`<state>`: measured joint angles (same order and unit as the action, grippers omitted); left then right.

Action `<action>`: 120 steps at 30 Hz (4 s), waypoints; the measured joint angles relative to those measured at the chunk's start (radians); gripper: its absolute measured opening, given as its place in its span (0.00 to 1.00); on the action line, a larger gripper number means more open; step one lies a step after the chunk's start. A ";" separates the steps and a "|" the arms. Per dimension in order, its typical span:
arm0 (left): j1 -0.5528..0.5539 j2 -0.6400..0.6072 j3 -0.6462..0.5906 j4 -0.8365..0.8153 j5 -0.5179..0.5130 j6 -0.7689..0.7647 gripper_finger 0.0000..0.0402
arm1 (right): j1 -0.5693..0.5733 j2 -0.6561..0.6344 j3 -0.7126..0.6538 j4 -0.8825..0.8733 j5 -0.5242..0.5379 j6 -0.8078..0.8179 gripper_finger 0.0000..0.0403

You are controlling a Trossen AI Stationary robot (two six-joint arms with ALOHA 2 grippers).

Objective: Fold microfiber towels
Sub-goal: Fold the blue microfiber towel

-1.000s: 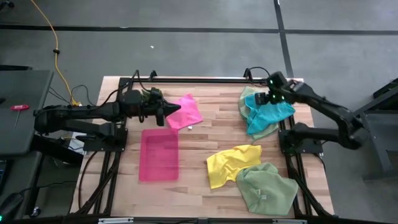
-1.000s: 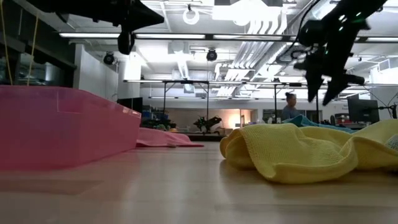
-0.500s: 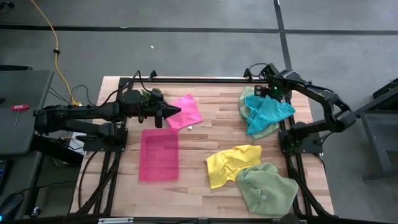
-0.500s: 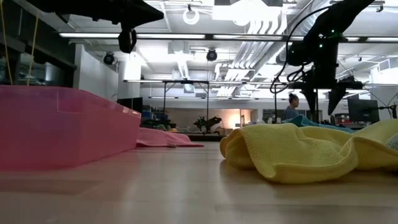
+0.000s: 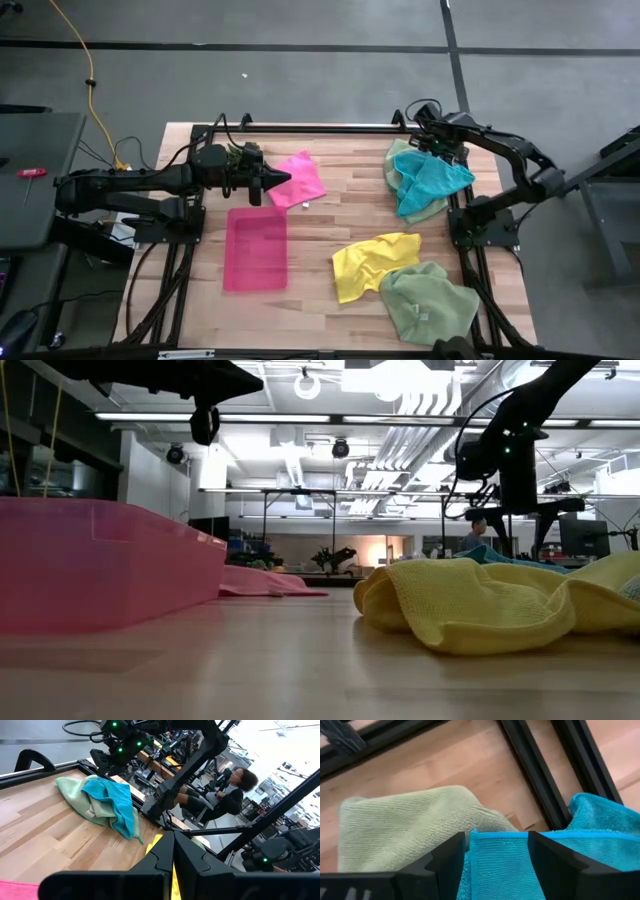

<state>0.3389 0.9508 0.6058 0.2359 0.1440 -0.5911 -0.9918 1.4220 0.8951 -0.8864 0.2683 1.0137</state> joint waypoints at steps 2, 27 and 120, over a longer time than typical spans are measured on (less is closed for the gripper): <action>0.000 0.000 0.000 0.000 0.000 0.000 0.00 | 0.008 0.017 0.000 0.000 -0.004 0.002 0.52; 0.001 0.000 0.000 0.001 -0.001 0.000 0.00 | 0.025 0.040 -0.001 -0.080 0.037 0.009 0.51; -0.343 0.834 0.255 0.182 -0.294 0.519 0.48 | 0.797 -0.095 0.001 0.636 -0.044 0.145 0.00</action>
<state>-0.0045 1.7850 0.8608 0.4175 -0.1496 -0.0724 -0.1948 1.3271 0.8963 -0.2504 0.2244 1.1584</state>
